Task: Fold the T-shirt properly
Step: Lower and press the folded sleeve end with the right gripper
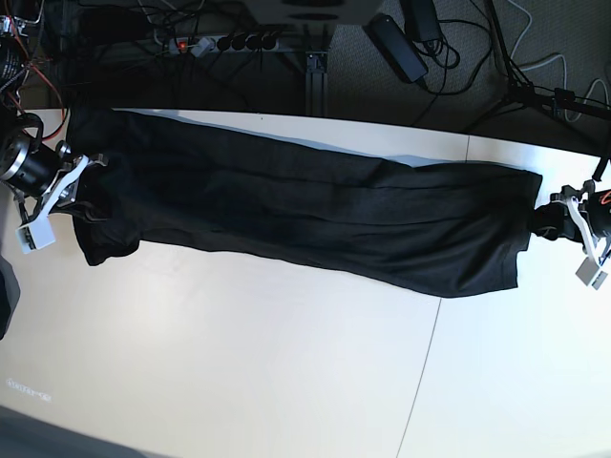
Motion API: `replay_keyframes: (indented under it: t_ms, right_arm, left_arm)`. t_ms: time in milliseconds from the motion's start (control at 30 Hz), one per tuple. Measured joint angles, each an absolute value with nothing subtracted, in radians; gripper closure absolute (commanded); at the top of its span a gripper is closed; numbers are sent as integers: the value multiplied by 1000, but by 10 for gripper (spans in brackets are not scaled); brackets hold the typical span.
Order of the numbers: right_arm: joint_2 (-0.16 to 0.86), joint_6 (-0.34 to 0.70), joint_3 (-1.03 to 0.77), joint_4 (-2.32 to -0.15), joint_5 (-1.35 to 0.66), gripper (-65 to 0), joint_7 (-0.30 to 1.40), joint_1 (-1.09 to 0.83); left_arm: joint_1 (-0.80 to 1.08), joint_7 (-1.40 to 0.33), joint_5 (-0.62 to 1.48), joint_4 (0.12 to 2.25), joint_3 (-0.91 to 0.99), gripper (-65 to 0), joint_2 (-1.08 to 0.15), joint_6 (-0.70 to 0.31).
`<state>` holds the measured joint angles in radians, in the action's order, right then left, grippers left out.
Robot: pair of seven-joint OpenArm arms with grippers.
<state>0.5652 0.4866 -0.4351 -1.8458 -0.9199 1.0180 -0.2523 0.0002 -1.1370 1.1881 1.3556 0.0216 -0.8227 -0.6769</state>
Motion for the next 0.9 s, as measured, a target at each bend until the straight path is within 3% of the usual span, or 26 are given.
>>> replay_keyframes:
  t_ms: [433,467,567,633,833,900]
  right_arm:
    - [519,487,-435,-1846,-908,0,1048,-302]
    - [512,487,-435,-1846,-908,-38,1048,-302]
    - [509,487,-435,-1846,-884,-237,1025,-302]
    - [501,487,-435,-1846,-860,-321,1008,-302]
    - [479,487,-435,-1846,-833,-335,988,-281]
    - [479,487,-435,-1845,-830,-335,987,-265]
  left_arm:
    - [0,-1129,1196,1356,22,-205,-823,-677]
    - [1,-1118,1198,1356,22,-205,-823,-677]
    - [-4,-1107,1197,1356,22,-205,-823,-677]
    - [-12,-1107,1197,1356,22,-205,-823,-677]
    - [-24,-1072,1190,1356,25,-211,-823,-677]
    - [-47,-1060,1171,1356,26,-262,-823,-677]
